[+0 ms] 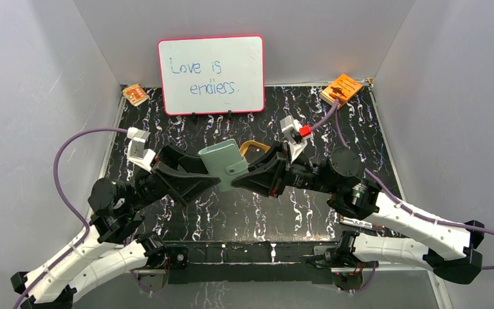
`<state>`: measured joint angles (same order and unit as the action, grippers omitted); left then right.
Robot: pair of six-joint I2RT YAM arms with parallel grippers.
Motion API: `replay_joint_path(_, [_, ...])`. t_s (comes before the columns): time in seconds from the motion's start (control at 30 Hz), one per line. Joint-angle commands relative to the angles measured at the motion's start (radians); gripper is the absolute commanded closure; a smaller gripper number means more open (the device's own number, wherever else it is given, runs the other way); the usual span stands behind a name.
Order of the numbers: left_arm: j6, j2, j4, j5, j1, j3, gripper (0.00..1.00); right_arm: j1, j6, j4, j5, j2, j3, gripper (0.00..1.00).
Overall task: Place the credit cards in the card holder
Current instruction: Place the card holder at the center of the board.
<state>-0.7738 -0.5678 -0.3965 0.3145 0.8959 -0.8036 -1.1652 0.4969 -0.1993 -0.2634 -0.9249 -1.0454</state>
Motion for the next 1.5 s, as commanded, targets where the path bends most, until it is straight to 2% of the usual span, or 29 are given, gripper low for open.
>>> replay_joint_path(0.0, [0.010, 0.014, -0.049, -0.006, 0.002, -0.021, 0.42, -0.003, 0.013, -0.196, 0.011, 0.034, 0.014, 1.00])
replay_joint_path(0.33, [0.013, -0.006, -0.088, 0.001, 0.002, -0.006, 0.42, -0.004, 0.055, -0.355, 0.018, 0.056, 0.101, 1.00])
replay_joint_path(0.53, [0.002, -0.027, -0.101, 0.024, 0.002, -0.006, 0.45, -0.003, 0.067, -0.385, 0.017, 0.052, 0.124, 1.00])
replay_joint_path(0.83, [-0.001, -0.048, -0.118, 0.047, 0.002, -0.010, 0.58, -0.004, 0.071, -0.401, 0.008, 0.043, 0.128, 1.00])
replay_joint_path(1.0, [0.002, -0.053, -0.109, 0.050, 0.001, -0.018, 0.60, -0.003, 0.072, -0.386, 0.016, 0.045, 0.132, 1.00])
replay_joint_path(1.23, [-0.001, -0.065, -0.112, 0.070, 0.003, -0.020, 0.85, -0.003, 0.073, -0.377, 0.016, 0.042, 0.130, 1.00])
replay_joint_path(1.3, [-0.001, -0.066, -0.110, 0.075, 0.003, -0.023, 1.00, -0.003, 0.074, -0.363, 0.017, 0.040, 0.126, 1.00])
replay_joint_path(1.47, [-0.002, -0.060, -0.095, 0.062, 0.002, -0.019, 1.00, -0.004, 0.071, -0.327, 0.037, 0.048, 0.125, 1.00])
